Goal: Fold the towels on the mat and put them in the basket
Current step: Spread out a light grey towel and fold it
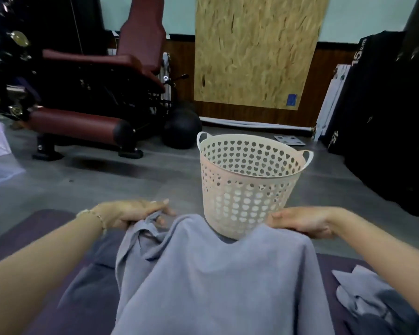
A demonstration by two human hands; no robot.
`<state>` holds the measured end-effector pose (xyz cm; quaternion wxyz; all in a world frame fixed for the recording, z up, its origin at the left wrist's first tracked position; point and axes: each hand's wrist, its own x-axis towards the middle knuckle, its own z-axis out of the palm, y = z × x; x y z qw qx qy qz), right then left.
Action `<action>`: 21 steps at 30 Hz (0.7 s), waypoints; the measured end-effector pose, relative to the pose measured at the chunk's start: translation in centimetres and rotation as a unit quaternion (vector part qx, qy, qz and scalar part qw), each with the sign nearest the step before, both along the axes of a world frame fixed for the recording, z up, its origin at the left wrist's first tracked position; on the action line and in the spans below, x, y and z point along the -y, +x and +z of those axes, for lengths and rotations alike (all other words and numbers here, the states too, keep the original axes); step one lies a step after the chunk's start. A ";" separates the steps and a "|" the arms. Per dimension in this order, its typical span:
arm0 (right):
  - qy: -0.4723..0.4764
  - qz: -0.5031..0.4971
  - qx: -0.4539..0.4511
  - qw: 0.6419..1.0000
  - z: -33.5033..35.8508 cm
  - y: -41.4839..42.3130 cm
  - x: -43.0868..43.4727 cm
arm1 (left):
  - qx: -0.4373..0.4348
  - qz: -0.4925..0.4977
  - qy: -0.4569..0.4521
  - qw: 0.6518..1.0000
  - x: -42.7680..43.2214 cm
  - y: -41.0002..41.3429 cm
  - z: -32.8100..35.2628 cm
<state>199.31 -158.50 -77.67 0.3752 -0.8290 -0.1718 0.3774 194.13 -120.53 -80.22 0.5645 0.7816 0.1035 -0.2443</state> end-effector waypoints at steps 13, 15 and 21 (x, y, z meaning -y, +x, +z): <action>-0.262 -0.179 0.287 0.904 -23.3 5.4 -0.7 | 0.130 0.196 0.190 0.953 -4.0 -0.2 -21.0; -0.229 -0.119 0.280 0.925 -25.4 5.4 -3.7 | 0.106 0.154 0.226 0.956 -4.4 -1.0 -23.4; -0.001 -0.006 0.090 0.996 -31.4 2.0 -16.4 | 0.044 0.090 0.178 0.979 -5.5 -3.9 -28.2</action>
